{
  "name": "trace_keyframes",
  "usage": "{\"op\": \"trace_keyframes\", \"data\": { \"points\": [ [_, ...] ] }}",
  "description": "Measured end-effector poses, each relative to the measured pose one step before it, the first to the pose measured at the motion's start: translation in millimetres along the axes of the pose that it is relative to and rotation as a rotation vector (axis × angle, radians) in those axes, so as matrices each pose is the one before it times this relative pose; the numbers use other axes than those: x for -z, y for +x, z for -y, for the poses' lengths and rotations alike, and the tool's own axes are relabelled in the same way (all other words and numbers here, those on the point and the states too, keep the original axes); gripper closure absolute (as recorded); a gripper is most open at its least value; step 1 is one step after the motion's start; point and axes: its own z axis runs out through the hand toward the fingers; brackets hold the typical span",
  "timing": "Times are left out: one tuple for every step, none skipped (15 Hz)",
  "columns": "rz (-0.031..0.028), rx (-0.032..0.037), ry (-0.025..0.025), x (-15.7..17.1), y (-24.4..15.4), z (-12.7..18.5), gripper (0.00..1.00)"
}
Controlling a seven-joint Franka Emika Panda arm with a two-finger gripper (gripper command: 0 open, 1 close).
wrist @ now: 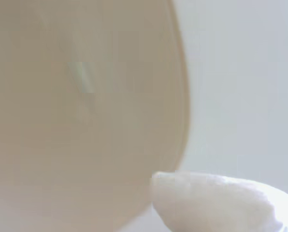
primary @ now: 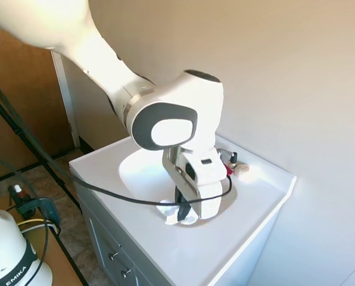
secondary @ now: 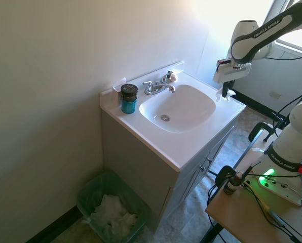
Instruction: Throw the tissue in the trash bin
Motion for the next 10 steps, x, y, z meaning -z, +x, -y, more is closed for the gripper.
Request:
{"op": "trace_keyframes", "data": {
  "points": [
    [-0.01302,0.00464,0.01353,11.38,-9.47,7.48,1.0],
    [-0.01485,0.00673,0.0213,12.67,-12.08,10.76,1.0],
    [-0.01508,0.00838,0.0177,13.86,-15.44,12.34,1.0],
    [-0.01657,0.00752,0.01642,11.79,-15.93,12.41,1.0],
    [-0.01778,0.0088,0.0147,10.56,-16.54,12.21,1.0],
    [-0.01734,0.01408,0.01278,9.75,-19.96,13.68,1.0],
    [-0.01621,0.01944,0.01306,7.96,-23.42,15.19,1.0],
    [-0.0136,0.02062,0.00978,7.34,-23.99,14.04,1.0],
    [-0.01198,0.02848,0.00919,6.54,-24.5,14.37,1.0],
    [-0.01005,0.02875,0.00989,5.49,-23.75,13.6,1.0]
  ]
}}
